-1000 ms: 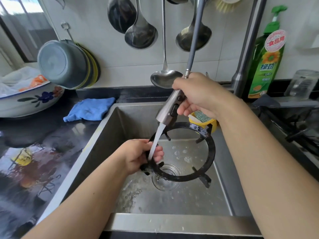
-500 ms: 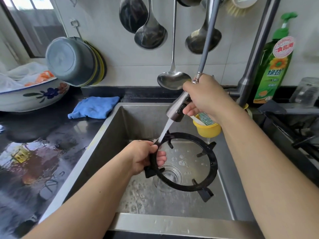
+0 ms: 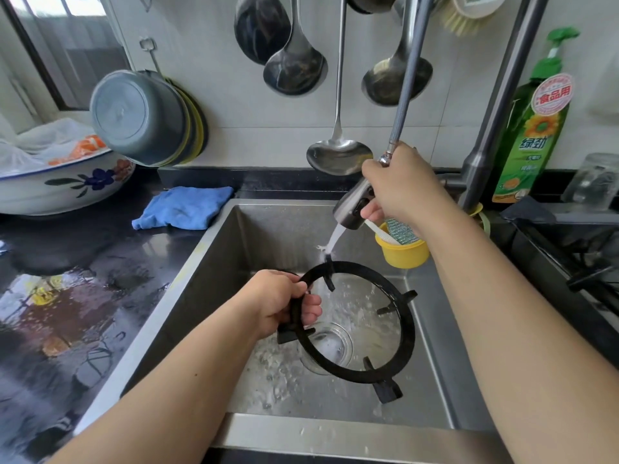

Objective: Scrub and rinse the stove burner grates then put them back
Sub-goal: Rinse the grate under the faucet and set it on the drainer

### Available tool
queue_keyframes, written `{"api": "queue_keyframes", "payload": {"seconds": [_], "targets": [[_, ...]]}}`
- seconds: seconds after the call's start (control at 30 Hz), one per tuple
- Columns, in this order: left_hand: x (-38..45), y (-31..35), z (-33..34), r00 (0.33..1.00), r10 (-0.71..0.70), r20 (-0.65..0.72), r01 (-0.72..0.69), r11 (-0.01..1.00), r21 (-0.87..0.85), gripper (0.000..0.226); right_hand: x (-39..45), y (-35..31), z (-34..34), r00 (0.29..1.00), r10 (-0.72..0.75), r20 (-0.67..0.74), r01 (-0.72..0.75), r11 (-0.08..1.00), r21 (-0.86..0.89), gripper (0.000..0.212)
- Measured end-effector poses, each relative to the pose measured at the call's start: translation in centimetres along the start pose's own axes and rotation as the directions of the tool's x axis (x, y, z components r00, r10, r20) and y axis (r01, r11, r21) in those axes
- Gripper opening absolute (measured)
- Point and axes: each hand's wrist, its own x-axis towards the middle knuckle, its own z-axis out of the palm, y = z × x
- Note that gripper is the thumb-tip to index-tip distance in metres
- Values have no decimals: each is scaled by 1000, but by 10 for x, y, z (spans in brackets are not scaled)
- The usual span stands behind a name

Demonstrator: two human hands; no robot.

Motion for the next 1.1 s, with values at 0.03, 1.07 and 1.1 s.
{"api": "queue_keyframes", "payload": {"seconds": [0.03, 1.07, 1.1], "targets": [[0, 0, 0, 1000, 2, -1, -2, 1000, 1, 28, 0, 0, -1, 1000, 0, 2, 0, 1000, -6, 15], [7, 11, -15, 922, 287, -260, -343, 916, -206, 28, -9, -8, -35, 986, 166, -3, -160, 939, -304, 18], [7, 12, -16, 922, 293, -254, -352, 908, -226, 28, -10, -9, -35, 984, 178, 20, -165, 944, -285, 18]]}}
